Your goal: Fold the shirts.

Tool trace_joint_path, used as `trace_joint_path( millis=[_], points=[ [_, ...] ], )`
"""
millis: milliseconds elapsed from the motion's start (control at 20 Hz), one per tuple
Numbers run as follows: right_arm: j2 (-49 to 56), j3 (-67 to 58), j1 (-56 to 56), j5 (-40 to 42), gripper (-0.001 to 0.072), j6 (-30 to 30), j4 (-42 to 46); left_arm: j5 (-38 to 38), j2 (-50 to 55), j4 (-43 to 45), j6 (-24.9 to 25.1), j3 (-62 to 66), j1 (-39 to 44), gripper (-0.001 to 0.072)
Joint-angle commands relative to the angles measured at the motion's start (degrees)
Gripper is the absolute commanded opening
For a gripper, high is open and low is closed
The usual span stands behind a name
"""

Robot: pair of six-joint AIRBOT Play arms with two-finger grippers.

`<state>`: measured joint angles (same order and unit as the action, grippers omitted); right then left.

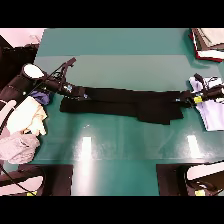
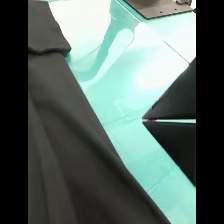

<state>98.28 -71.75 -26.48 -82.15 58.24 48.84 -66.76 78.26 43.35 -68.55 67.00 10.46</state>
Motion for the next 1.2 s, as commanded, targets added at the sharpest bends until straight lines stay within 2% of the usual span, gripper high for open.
trace_joint_path(
  millis=[0, 100, 150, 200, 300, 400, 500, 650, 800, 950, 1150],
  points=[
    [1.5, -1.2, 3.0, 1.6, 0.0457, -0.4, 0.2, 0.3, 0.0, 0.1, -0.7, 0.1, 1.3, 0.0021],
    [1.4, -1.2, 4.7, 2.3, 0.0189, -2.3, 0.2, 0.5, 0.1, 0.2, -0.8, 0.1, 1.3, 0.0021],
    [1.4, -1.2, 5.2, 2.3, 0.0085, -2.9, 0.2, 0.8, 0.1, 0.2, -1.4, 0.1, 1.3, 0.0021],
    [1.3, -1.2, 5.4, 2.3, 0.0045, -3.5, 0.2, 1.3, 0.1, 0.2, -1.8, 0.1, 1.3, 0.0021],
    [0.8, -1.2, 6.1, 1.4, 0.0027, -3.5, 0.2, 1.8, 0.1, 0.4, -2.7, 0.1, 1.3, 0.0021],
    [-1.3, -1.2, 6.7, 0.7, 0.0027, -3.7, -1.7, 3.0, 0.1, 0.3, -7.1, 0.1, 1.3, 0.0019],
    [-5.2, -1.5, 7.4, 1.0, 0.0026, -3.3, -5.5, 6.5, 0.2, 0.4, -7.6, 0.2, 2.2, 0.0019],
    [-10.0, -7.1, 10.9, -0.5, 0.0025, 3.0, -5.7, 8.1, 3.5, 0.5, -7.6, 3.4, 4.9, 0.0019],
    [-12.7, -16.5, 16.6, -3.5, 0.0025, 9.7, -5.7, 7.6, 11.6, 0.5, -7.6, 10.8, 8.5, 0.0019],
    [-12.7, -26.6, 23.1, -5.4, 0.0024, 15.6, -5.7, 7.6, 20.5, 0.5, -8.1, 19.1, 11.6, 0.0019],
    [-9.1, -39.3, 32.4, -5.8, 0.0024, 20.3, -5.6, 7.6, 30.3, 0.3, -9.6, 28.8, 13.7, 0.002]
  ],
)
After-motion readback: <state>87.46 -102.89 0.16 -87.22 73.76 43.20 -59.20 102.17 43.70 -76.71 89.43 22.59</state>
